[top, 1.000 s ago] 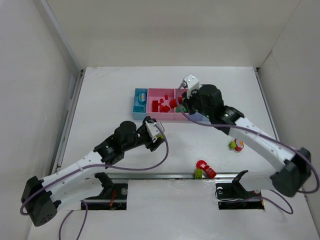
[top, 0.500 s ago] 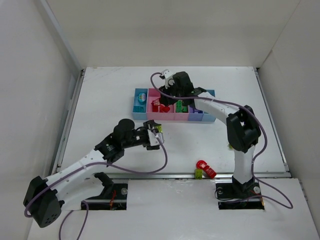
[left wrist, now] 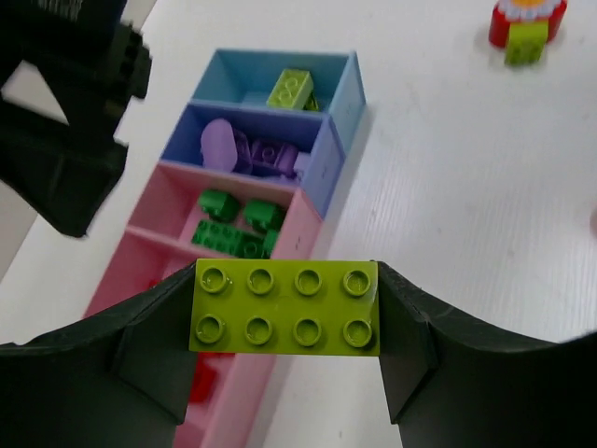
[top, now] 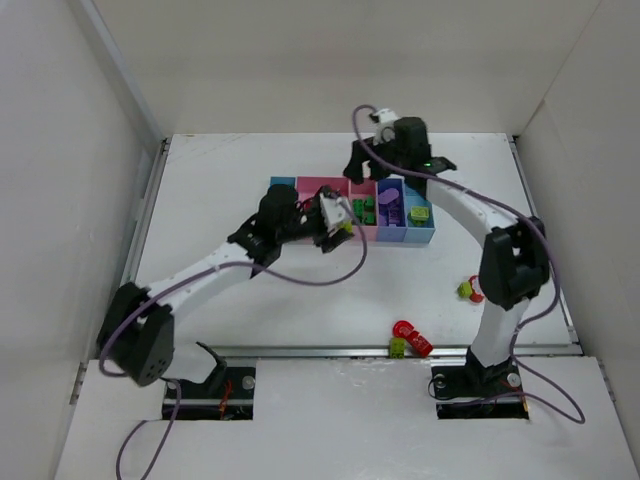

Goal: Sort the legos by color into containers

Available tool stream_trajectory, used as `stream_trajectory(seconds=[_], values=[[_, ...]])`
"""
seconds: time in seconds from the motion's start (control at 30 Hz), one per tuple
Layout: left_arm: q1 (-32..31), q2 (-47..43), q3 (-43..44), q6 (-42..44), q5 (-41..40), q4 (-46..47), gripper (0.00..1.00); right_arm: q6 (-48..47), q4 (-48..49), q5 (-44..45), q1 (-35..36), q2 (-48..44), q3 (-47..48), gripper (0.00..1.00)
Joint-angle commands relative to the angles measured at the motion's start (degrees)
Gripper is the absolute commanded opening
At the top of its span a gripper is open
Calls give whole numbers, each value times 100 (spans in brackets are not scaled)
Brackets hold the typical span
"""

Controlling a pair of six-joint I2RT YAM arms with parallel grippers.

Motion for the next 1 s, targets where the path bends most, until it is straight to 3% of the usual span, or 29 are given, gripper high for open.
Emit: stream_trajectory(seconds=[0.0, 0.03, 0.1, 0.13, 0.17, 0.2, 0.27, 0.3, 0.47, 0.5, 0.6, 0.67, 0.87, 0.97], values=[[71, 1028, 1376, -1090, 606, 565, 0, 906, 327, 651, -639, -1139, -289, 88], [141, 1329, 1687, -1327, 1017, 635, 0, 1022, 327, 774, -789, -1326, -430, 100], [281, 1945, 2320, -2258, 1598, 820, 0, 1172, 327, 1126, -1193, -1869, -877, 100], [404, 2609, 2993, -2644, 2454, 1099, 0, 1172, 327, 1258, -1308, -2029, -1028, 100], [457, 2972, 3322, -3039, 2906, 1328, 0, 1172, 327, 1563, -1387, -2196, -1186, 100], [458, 3350, 3690, -3965, 3294, 1565, 0, 1172, 266, 1697, -1527, -2328, -1327, 100], [458, 4537, 4911, -4823, 4127, 2146, 0, 1172, 187, 1786, -1651, -2645, -1626, 100], [458, 4888, 5316, -5027, 4219, 2148, 0, 1172, 117, 1838, -1704, -2707, -1679, 100], [291, 6146, 6663, -4819, 3703, 2148, 0, 997, -534, 1892, -1783, -2909, -1680, 100], [291, 6245, 6926, -4819, 3241, 2035, 0, 997, -534, 1944, -1783, -2909, -1680, 100], [239, 6386, 6912, -4390, 2659, 1981, 3, 936, -596, 1997, -1836, -3076, -1803, 100], [238, 6438, 6850, -4326, 2210, 1981, 12, 883, -596, 2049, -1836, -3147, -1864, 100], [-70, 6544, 6797, -3237, 1400, 1981, 13, 777, -903, 2103, -1836, -3147, -1864, 100], [-122, 6623, 6701, -2930, 1110, 1981, 20, 724, -1105, 2155, -1836, -3199, -1794, 100]])
